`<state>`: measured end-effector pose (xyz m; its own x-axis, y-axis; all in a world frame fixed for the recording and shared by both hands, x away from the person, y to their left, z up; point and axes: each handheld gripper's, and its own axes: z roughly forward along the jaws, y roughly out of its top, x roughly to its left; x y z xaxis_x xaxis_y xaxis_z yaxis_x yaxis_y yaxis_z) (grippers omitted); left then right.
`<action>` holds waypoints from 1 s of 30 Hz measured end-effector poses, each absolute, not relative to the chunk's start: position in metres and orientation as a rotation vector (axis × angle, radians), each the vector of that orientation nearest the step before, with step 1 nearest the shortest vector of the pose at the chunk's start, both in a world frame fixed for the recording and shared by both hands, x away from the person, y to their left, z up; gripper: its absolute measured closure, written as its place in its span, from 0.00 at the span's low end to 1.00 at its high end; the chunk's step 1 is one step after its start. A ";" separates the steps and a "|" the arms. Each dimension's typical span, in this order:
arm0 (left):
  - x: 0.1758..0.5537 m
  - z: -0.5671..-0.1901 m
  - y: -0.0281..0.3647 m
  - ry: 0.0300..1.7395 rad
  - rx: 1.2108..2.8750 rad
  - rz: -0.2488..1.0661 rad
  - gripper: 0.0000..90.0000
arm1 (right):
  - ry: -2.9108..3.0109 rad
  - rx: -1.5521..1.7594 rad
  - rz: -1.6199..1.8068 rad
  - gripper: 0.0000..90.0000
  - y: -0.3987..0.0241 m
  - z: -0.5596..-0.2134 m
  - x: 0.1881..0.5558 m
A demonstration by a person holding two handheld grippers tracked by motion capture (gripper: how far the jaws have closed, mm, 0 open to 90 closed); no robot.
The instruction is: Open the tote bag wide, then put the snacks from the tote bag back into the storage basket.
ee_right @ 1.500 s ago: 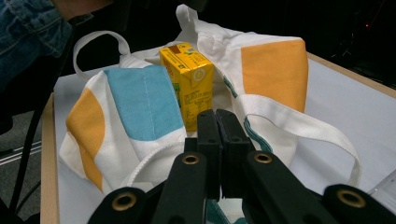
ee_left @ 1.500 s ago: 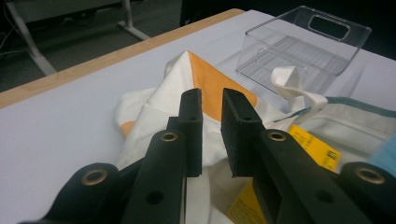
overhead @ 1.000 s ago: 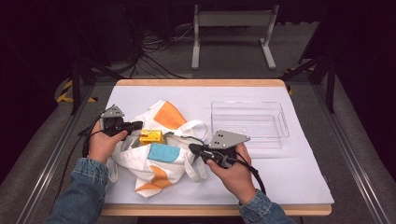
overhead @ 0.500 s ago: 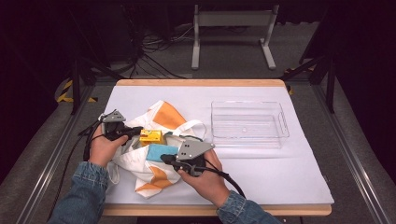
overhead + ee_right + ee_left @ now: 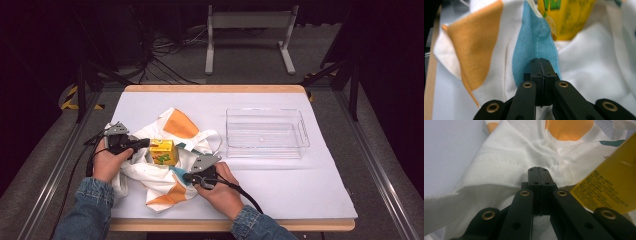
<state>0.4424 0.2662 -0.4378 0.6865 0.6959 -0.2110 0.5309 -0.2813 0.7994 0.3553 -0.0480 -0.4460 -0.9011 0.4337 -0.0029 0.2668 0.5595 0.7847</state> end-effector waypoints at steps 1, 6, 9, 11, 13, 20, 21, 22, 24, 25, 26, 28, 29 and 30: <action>0.442 -0.438 0.266 0.948 1.959 0.225 1.00 | 2.604 0.613 1.257 1.00 -0.050 -0.449 0.356; 0.439 -0.432 0.268 0.938 1.936 0.267 0.99 | 2.602 0.625 1.287 1.00 -0.053 -0.446 0.356; 0.437 -0.427 0.271 0.915 1.912 0.295 0.96 | 2.584 0.605 1.315 0.97 -0.054 -0.442 0.356; 0.436 -0.424 0.273 0.923 1.881 0.295 0.92 | 2.562 0.603 1.348 0.94 -0.056 -0.437 0.355; 0.434 -0.420 0.276 0.930 1.857 0.312 0.85 | 2.530 0.599 1.386 0.92 -0.058 -0.429 0.355; 0.422 -0.403 0.287 0.918 1.771 0.377 0.61 | 2.455 0.565 1.471 0.84 -0.066 -0.405 0.352; 0.422 -0.403 0.287 0.918 1.771 0.377 0.55 | 2.447 0.566 1.481 0.82 -0.068 -0.401 0.351; 0.419 -0.397 0.291 0.905 1.750 0.398 0.53 | 2.439 0.561 1.497 0.80 -0.069 -0.398 0.351; 0.415 -0.391 0.294 0.895 1.739 0.404 0.51 | 2.421 0.530 1.535 0.77 -0.072 -0.391 0.352; 0.413 -0.388 0.295 0.892 1.735 0.408 0.50 | 2.415 0.518 1.548 0.74 -0.073 -0.388 0.352; 0.411 -0.385 0.297 0.882 1.727 0.411 0.49 | 2.397 0.500 1.556 0.72 -0.074 -0.385 0.352; 0.407 -0.380 0.300 0.867 1.722 0.411 0.47 | 2.378 0.486 1.566 0.69 -0.077 -0.378 0.353; 0.406 -0.378 0.302 0.862 1.725 0.409 0.46 | 2.371 0.488 1.582 0.68 -0.078 -0.375 0.355; 0.404 -0.376 0.303 0.855 1.727 0.401 0.46 | 2.367 0.493 1.599 0.67 -0.079 -0.373 0.356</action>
<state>0.4040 0.3030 -0.3761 0.6809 0.7164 -0.1521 0.3405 -0.1258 0.9318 0.3557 -0.0791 -0.3729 -0.9137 0.4063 -0.0110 0.1414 0.3431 0.9286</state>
